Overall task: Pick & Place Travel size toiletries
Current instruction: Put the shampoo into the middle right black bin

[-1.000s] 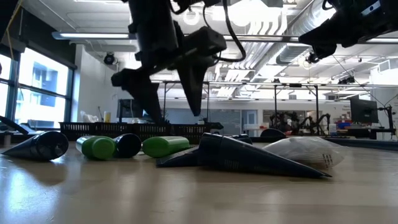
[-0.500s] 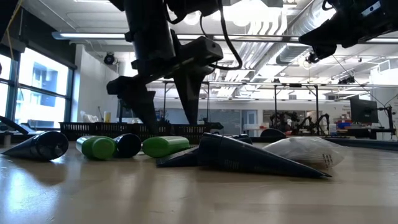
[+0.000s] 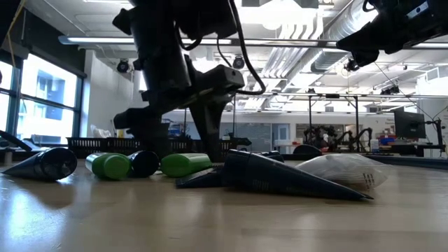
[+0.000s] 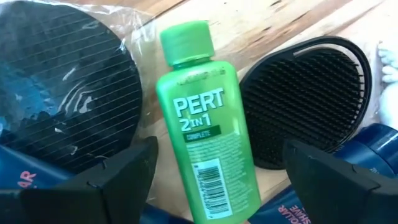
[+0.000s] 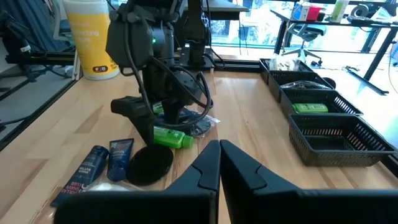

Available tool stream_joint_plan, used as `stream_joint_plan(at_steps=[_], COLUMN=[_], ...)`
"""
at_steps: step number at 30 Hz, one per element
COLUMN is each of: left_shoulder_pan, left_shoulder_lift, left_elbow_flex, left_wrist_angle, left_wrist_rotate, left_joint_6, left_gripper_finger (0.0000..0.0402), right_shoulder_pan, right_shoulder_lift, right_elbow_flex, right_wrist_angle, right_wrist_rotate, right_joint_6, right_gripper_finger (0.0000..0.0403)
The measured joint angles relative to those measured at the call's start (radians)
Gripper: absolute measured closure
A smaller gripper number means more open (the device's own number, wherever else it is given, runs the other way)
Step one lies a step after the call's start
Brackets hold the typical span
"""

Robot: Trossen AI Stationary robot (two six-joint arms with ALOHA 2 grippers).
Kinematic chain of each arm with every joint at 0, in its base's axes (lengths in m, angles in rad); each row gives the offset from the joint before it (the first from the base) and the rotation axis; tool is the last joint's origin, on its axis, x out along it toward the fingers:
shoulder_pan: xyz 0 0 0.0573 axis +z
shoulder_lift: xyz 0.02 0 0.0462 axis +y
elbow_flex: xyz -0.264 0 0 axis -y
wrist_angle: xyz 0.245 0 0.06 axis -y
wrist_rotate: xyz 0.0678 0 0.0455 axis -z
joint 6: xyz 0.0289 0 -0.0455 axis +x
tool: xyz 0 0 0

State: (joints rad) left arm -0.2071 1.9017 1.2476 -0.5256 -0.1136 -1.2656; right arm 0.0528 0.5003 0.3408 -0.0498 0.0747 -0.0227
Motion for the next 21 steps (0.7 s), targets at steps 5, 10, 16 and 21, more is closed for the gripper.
stream_joint_plan(at_steps=[5,10,16,21], left_shoulder_pan=[0.008,0.011,0.012,0.012], left_shoulder_lift=[-0.003,-0.003,-0.003,-0.002], left_elbow_flex=[-0.011,-0.012,-0.014,-0.015], left_wrist_angle=[0.011,0.012,0.007,-0.002], left_wrist_rotate=[0.004,0.012,0.013,0.012], left_joint_6=[-0.002,0.003,-0.004,-0.004], left_gripper_finger=[0.0066,0.0066,0.01,0.0154], right_shoulder_pan=[0.0,0.0,0.0,0.0], right_shoulder_lift=[0.0,0.0,0.0,0.001], right_elbow_flex=[0.0,0.0,0.0,0.0], right_wrist_angle=[-0.002,-0.007,-0.007,-0.007], right_wrist_rotate=[0.0,0.001,0.001,0.001], right_joint_6=[0.0,-0.004,-0.006,-0.007], right_gripper_finger=[0.04,0.04,0.04,0.04])
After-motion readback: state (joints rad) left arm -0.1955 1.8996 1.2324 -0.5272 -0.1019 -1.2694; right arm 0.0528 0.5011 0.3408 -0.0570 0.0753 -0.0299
